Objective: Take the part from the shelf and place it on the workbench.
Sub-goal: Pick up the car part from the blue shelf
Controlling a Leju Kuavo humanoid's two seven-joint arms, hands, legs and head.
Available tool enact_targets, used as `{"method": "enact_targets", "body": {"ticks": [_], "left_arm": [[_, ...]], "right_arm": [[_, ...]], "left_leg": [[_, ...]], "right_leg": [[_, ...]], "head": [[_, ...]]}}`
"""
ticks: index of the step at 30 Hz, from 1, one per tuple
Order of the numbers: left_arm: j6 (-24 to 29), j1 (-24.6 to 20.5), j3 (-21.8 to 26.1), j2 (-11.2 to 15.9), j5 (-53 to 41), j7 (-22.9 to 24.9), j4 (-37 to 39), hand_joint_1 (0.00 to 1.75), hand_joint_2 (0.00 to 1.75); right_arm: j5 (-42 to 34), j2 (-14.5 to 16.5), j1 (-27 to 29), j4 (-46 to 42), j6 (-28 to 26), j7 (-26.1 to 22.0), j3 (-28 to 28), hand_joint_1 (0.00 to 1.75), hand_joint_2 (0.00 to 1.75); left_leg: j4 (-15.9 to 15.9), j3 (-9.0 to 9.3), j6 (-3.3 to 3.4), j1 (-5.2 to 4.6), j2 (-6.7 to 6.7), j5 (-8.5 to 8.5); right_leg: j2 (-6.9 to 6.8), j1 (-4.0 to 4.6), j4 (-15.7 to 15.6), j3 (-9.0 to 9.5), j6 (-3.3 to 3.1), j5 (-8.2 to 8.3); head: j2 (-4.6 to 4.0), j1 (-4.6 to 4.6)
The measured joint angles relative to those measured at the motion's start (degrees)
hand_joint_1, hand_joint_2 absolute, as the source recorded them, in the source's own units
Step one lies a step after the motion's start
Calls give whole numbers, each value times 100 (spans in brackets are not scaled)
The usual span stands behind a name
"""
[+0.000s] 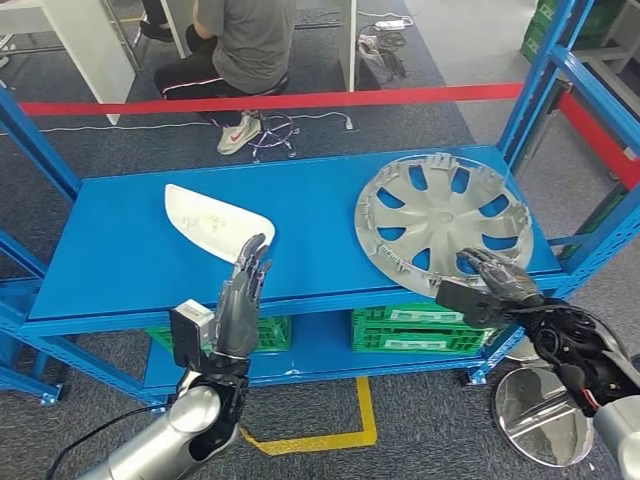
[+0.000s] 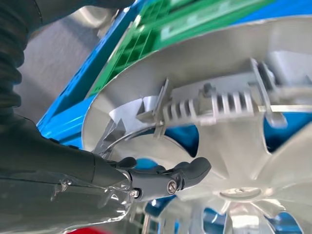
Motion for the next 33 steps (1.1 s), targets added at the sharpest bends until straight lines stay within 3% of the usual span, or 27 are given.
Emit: {"method": "enact_targets", "body": {"ticks": [14, 20, 25, 29, 33], "left_arm": [[15, 126, 0, -84, 209, -134, 38, 0, 0], [38, 187, 0, -96, 222, -144, 50, 0, 0], [39, 206, 0, -105, 223, -147, 58, 0, 0], [37, 215, 0, -107, 222, -149, 62, 0, 0], [9, 217, 0, -112, 220, -148, 63, 0, 0]], "right_arm": [[1119, -2, 404, 1, -960, 417, 157, 0, 175], [1300, -2, 442, 2, -1050, 463, 157, 0, 175], [1324, -2, 470, 1, -1073, 435, 138, 14, 175], [1338, -7, 489, -3, -1071, 425, 109, 175, 175], [1339, -10, 491, -18, -1056, 395, 55, 175, 175]], "left_leg": [[-4, 61, -7, 40, 3, -13], [-4, 62, -5, 40, 3, -14], [-4, 67, -1, 40, 4, -17], [-4, 73, 0, 40, 4, -18], [-4, 78, -1, 40, 3, -19]], "right_leg": [[5, 39, -62, 92, 2, 0], [6, 39, -72, 98, 3, 2], [6, 39, -78, 104, 3, 2], [10, 39, -79, 110, 4, 2], [11, 39, -80, 115, 4, 2]], "head": [[0, 7], [0, 7], [0, 7], [0, 8], [0, 7]]}}
